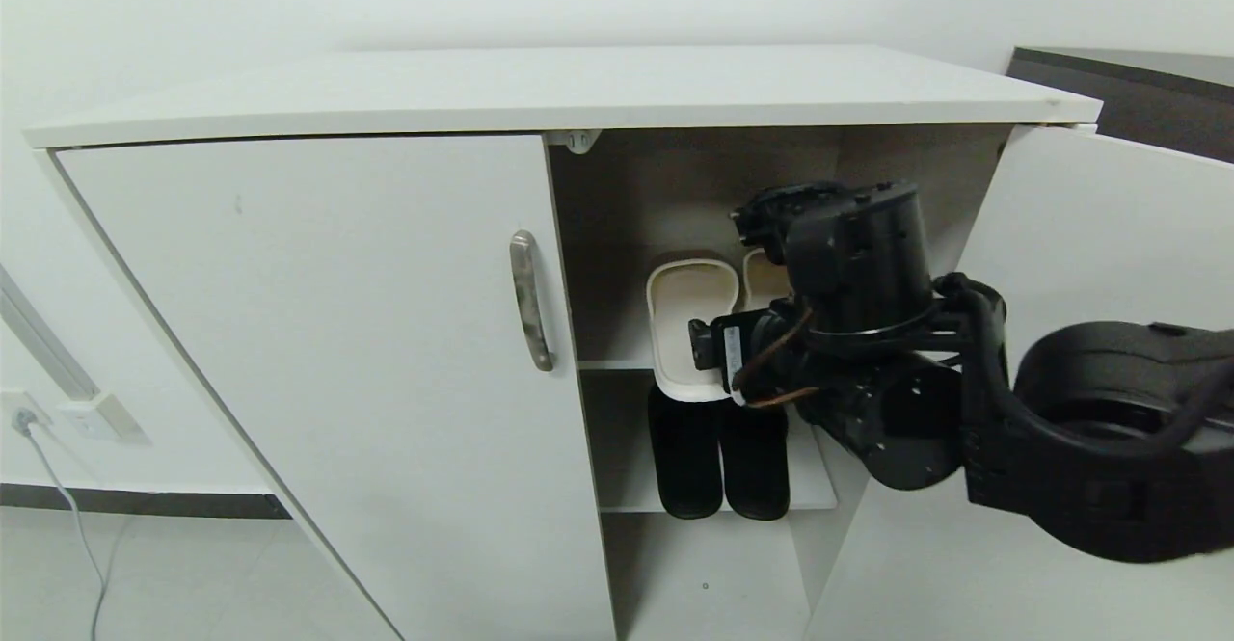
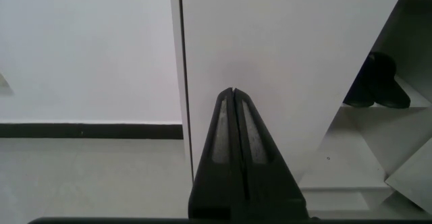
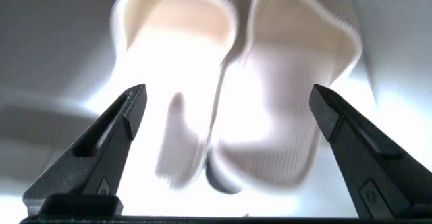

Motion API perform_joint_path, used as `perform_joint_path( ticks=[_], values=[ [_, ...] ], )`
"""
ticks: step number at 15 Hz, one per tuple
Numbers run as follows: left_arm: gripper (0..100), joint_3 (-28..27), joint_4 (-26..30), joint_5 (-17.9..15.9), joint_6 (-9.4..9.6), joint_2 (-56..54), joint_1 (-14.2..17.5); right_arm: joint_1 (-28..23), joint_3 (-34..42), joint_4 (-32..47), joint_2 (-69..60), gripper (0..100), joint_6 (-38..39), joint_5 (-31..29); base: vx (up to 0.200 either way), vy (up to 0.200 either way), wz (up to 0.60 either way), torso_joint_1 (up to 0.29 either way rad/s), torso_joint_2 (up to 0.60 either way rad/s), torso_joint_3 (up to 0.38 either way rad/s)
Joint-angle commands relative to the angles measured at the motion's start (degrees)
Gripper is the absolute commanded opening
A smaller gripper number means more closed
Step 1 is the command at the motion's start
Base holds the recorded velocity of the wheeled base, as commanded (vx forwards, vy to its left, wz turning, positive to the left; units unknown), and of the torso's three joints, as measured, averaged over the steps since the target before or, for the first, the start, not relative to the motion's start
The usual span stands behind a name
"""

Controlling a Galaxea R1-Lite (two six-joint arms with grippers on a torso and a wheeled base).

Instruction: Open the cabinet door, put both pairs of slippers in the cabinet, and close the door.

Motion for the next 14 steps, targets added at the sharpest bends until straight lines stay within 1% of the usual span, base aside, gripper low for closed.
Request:
perform_joint_path(
  ticks=[1,2,3,5,6,8,9,14],
  values=[
    [0,0.0,0.0,0.0,-0.02,0.0,0.0,1.5,8.9,-3.7,-6.7,100,0.1,4.4,0.0,0.0,0.0,0.0,0.0,0.0],
    [0,0.0,0.0,0.0,-0.02,0.0,0.0,1.5,11.1,-4.8,-7.3,100,0.1,5.9,0.0,0.0,0.0,0.0,0.0,0.0],
    [0,0.0,0.0,0.0,-0.02,0.0,0.0,1.5,15.4,-8.5,-7.8,100,0.9,7.8,0.0,0.0,0.0,0.0,0.0,0.0],
    [0,0.0,0.0,0.0,-0.02,0.0,0.0,2.0,20.0,-14.4,-7.5,100,1.1,8.7,0.0,0.0,0.0,0.0,0.0,0.0],
    [0,0.0,0.0,0.0,-0.02,0.0,0.0,2.4,21.3,-16.1,-7.2,100,1.1,8.7,0.0,0.0,0.0,0.0,0.0,0.0],
    [0,0.0,0.0,0.0,-0.02,0.0,0.0,2.9,21.8,-16.6,-6.1,100,1.1,8.8,0.0,0.0,0.0,0.0,0.0,0.0],
    [0,0.0,0.0,0.0,-0.02,0.0,0.0,3.1,22.1,-16.6,-5.7,0,1.1,8.8,0.0,0.0,0.0,0.0,0.0,0.0],
    [0,0.0,0.0,0.0,0.07,0.0,0.0,3.4,22.0,-17.2,-1.8,0,1.4,8.8,0.0,0.0,0.0,0.0,0.0,0.0]
  ],
)
